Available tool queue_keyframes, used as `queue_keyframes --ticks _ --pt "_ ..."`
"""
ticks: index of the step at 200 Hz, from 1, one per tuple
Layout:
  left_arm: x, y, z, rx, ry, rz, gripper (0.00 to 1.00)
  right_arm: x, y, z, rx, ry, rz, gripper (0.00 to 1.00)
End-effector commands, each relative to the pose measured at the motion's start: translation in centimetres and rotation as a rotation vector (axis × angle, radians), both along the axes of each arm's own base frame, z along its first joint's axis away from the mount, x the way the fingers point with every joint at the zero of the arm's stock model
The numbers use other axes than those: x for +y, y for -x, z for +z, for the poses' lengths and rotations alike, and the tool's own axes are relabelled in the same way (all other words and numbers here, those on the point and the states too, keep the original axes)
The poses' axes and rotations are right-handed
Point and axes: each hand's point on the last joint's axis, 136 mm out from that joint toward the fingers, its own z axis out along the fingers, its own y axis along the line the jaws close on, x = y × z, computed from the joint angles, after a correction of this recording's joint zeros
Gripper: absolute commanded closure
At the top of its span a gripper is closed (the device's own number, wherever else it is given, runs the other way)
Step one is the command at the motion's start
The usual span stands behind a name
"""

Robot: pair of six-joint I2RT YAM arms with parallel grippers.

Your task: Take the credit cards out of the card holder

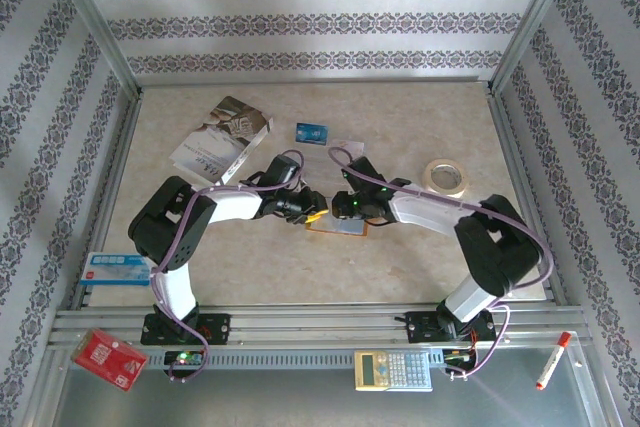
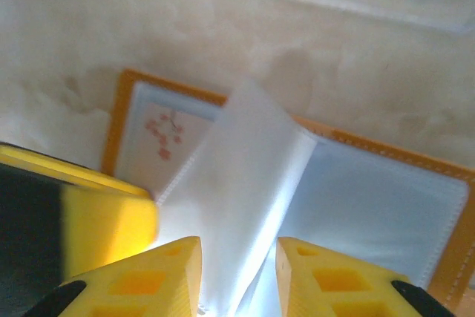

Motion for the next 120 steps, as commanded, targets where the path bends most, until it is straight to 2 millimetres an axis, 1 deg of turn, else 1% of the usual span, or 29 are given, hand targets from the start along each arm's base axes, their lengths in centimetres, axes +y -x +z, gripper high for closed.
queue_keyframes --ticks 1,22,37,55,80,108,120 --pt "-1.0 0.6 0.1 0.005 -0.015 -0.057 0.69 -0.2 -0.9 2.1 -0.052 -0.093 -0.05 0.65" --pt "-1.6 0.9 0.6 -0.001 -0.012 -0.083 0.68 -1.1 -1.4 3.2 -0.08 -0.112 -0.082 0.65" --pt "-2.4 1.0 1.4 -0.02 0.004 -0.106 0.67 -2.1 -1.6 3.4 -0.091 -0.11 -0.115 0.65" --pt "-3.4 1.3 1.9 -0.03 0.012 -0.133 0.67 -3.3 -1.8 3.6 -0.098 -0.114 -0.156 0.65" --pt "-5.0 1.8 2.2 -0.034 0.026 -0.177 0.64 -4.7 -2.0 4.0 -0.117 -0.118 -0.206 0.65" --pt "-6.9 1.9 2.5 -0.051 0.035 -0.229 0.64 -6.3 -2.2 5.1 -0.159 -0.121 -0.258 0.64" --pt "-7.5 2.1 2.3 -0.05 0.038 -0.248 0.62 -7.0 -2.2 5.5 -0.172 -0.125 -0.282 0.64"
